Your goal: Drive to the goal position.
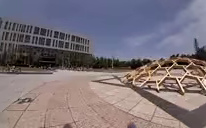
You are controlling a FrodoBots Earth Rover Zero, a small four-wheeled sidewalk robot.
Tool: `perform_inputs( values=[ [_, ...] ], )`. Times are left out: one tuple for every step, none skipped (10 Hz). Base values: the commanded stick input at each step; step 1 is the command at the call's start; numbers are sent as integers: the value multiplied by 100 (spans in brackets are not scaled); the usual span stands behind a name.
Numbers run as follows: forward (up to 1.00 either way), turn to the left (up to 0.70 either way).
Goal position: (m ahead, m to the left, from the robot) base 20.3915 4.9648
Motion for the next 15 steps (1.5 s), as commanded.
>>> perform_inputs(
  values=[
    [45,0],
    [45,0],
    [45,0],
    [45,0],
    [45,0],
    [45,0],
    [45,0],
    [45,0],
    [45,0],
    [45,0],
    [45,0],
    [45,0],
    [45,0],
    [45,0],
    [45,0]
  ],
)
